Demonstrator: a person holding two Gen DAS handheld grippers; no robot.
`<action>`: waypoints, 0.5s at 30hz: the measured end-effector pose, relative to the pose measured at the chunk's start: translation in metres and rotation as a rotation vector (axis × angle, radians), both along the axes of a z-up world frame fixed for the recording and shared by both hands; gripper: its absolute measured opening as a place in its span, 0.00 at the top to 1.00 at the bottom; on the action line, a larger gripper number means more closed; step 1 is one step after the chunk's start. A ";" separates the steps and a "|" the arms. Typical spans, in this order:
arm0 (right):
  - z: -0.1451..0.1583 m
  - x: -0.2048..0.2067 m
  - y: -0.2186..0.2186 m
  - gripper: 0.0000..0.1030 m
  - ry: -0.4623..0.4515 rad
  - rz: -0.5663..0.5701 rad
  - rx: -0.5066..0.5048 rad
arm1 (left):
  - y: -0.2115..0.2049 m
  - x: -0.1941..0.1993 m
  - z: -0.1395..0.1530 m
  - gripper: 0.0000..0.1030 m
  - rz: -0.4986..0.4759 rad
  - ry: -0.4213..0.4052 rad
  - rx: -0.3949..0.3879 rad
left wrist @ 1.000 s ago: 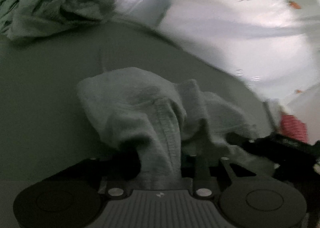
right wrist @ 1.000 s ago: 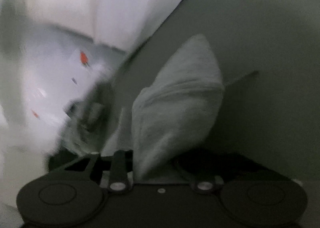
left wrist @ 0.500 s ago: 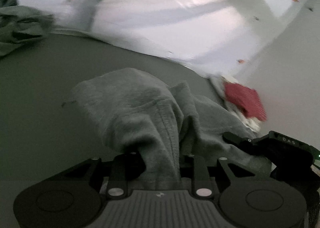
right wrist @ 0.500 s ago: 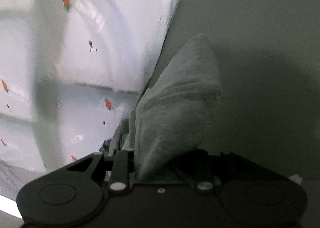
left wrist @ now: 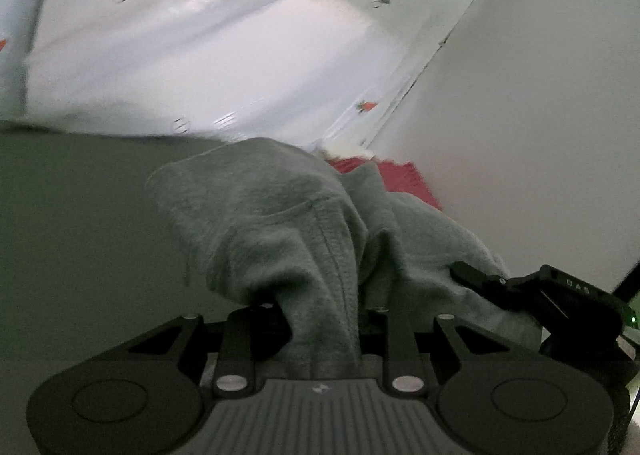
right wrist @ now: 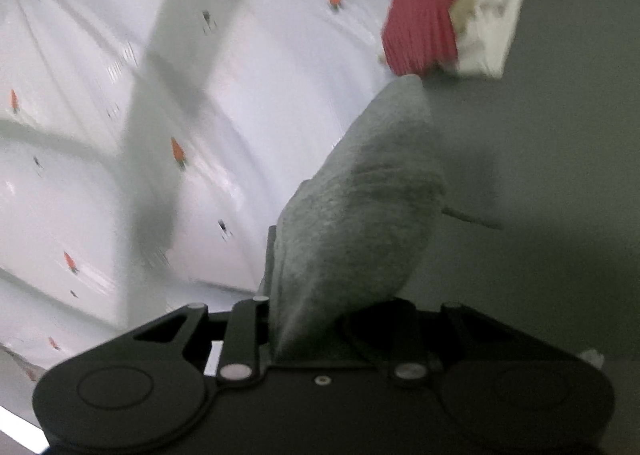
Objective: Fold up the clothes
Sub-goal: 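Carry the hoodie with both grippers to the stack with the red cloth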
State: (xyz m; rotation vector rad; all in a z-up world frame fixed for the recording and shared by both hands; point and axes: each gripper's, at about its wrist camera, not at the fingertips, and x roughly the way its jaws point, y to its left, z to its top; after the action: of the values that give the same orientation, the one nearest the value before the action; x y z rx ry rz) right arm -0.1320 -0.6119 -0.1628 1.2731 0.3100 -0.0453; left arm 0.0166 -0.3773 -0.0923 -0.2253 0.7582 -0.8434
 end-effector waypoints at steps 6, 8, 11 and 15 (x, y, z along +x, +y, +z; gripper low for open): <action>0.022 0.013 -0.108 0.72 -0.093 0.024 -0.028 | -0.107 0.008 0.019 0.73 0.023 -0.069 -0.021; 0.025 0.017 -0.140 0.72 -0.107 0.007 -0.009 | -0.139 0.018 0.025 0.73 0.024 -0.068 -0.028; 0.030 0.030 -0.177 0.72 -0.147 -0.013 0.014 | -0.187 0.037 0.036 0.73 -0.004 -0.113 -0.009; 0.026 0.052 -0.218 0.72 -0.220 -0.068 0.070 | -0.245 0.075 0.049 0.73 -0.071 -0.182 0.021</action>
State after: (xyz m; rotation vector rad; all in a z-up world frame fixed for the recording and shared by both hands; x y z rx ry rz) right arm -0.0798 -0.8304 -0.1369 1.3442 0.0795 0.0476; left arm 0.0921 -0.6225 -0.0435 -0.1015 0.6072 -0.9091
